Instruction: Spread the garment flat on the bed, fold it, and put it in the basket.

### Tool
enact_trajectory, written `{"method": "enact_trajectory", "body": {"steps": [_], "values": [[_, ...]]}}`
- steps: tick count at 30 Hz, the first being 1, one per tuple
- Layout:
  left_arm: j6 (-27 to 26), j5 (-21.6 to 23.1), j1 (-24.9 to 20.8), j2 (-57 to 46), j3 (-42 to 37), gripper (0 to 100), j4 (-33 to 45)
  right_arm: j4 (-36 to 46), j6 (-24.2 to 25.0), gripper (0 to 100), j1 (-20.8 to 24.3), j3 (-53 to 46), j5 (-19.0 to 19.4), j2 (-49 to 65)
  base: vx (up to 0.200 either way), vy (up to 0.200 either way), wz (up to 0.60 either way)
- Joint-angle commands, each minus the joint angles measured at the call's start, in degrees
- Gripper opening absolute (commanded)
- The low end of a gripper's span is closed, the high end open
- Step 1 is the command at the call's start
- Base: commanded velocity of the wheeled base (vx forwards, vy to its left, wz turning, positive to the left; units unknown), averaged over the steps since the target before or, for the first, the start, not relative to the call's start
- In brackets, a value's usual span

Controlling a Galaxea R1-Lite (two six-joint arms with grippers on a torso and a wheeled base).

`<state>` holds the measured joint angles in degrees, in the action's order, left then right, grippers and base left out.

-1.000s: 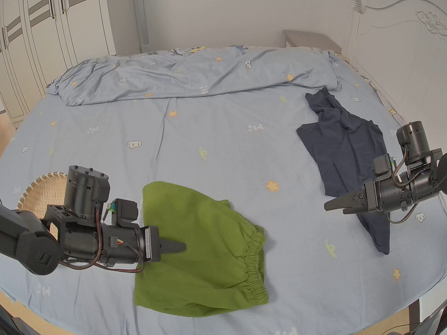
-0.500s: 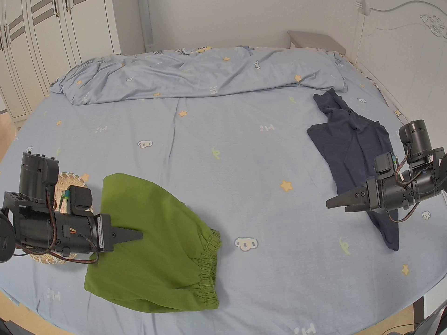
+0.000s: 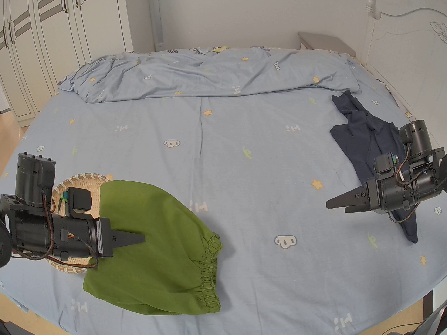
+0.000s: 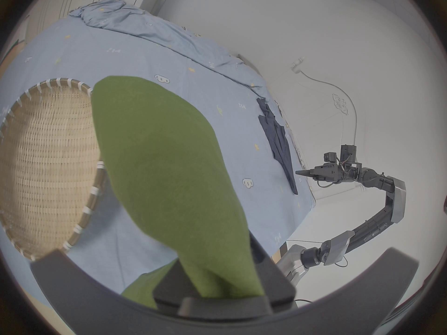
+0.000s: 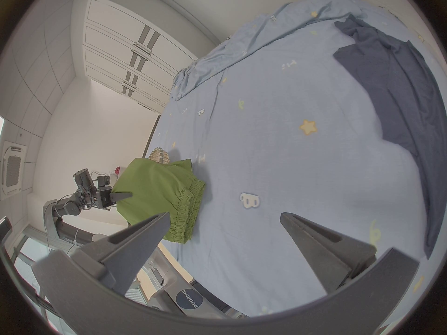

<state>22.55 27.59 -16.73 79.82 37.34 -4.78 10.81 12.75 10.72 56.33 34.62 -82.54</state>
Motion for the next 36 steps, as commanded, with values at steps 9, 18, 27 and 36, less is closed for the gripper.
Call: {"method": "enact_trajectory", "body": {"steps": [9, 18, 27, 36], "values": [[-8.1, -0.3, -7.2, -2.9, -0.6, 0, -0.8, 0.1, 0.0, 100, 0.1, -0.2, 0.0, 0.2, 0.000, 0.044, 0.00], [-15.9, -0.3, -7.5, -2.7, 4.7, 0, -0.1, 0.3, 0.0, 100, 0.2, -0.6, 0.0, 0.5, 0.000, 0.000, 0.00], [-22.4, -0.3, 2.5, -1.6, 11.4, 0, -0.1, 0.6, 0.0, 100, 0.0, -0.5, 0.0, 1.6, 0.000, 0.000, 0.00], [-21.9, 0.8, 13.3, -2.1, 14.8, 0, -0.8, 0.6, 0.1, 100, 0.0, -0.6, 0.0, 1.8, 0.000, 0.000, 0.00]]}}
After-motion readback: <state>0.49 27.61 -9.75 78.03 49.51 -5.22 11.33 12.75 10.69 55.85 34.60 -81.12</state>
